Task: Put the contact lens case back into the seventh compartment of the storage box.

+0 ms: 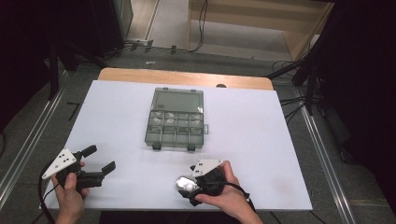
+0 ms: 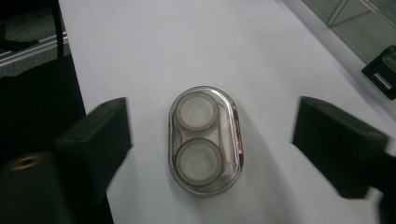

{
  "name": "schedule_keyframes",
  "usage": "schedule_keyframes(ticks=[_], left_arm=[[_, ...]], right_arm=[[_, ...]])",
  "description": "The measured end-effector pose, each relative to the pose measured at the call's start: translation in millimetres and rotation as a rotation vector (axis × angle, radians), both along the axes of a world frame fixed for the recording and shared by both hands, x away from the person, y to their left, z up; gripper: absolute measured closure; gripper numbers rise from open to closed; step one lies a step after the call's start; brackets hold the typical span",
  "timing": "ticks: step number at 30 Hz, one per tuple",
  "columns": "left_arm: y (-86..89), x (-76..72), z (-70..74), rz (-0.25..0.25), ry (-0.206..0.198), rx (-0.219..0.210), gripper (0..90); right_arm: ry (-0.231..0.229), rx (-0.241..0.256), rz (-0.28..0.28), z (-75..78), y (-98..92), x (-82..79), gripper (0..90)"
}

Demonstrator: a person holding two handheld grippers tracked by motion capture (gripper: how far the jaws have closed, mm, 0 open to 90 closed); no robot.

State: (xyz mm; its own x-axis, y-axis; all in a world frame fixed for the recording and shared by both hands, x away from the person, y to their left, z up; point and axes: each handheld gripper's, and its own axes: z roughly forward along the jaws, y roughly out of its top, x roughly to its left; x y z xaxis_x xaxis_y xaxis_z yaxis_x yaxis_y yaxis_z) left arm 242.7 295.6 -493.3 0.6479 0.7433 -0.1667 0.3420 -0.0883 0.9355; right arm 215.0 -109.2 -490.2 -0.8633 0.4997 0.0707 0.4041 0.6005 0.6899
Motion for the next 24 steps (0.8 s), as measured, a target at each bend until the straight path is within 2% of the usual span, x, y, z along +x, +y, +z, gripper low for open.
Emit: schedule_keyframes(ticks=[2,4,13,24], left_arm=[[-0.4,0.0,-0.1,0.001,-0.002,0.001,0.0],[-0.7,-0.1,-0.1,0.001,0.000,0.002,0.0],[-1.2,0.1,-0.2,0.001,-0.001,0.007,0.0],[-1.7,-0.2,-0.2,-0.001,-0.002,0.010,0.0]], right_arm=[[0.002,-0.005,-0.001,-0.6,0.9,0.0,21.3],[-0.004,-0.011,-0.004,-1.2,1.5,0.1,24.7],[0.010,-0.032,0.014,-4.4,5.9,-1.5,33.4],[0.018,-0.057,0.024,-9.2,8.3,-0.9,40.0]])
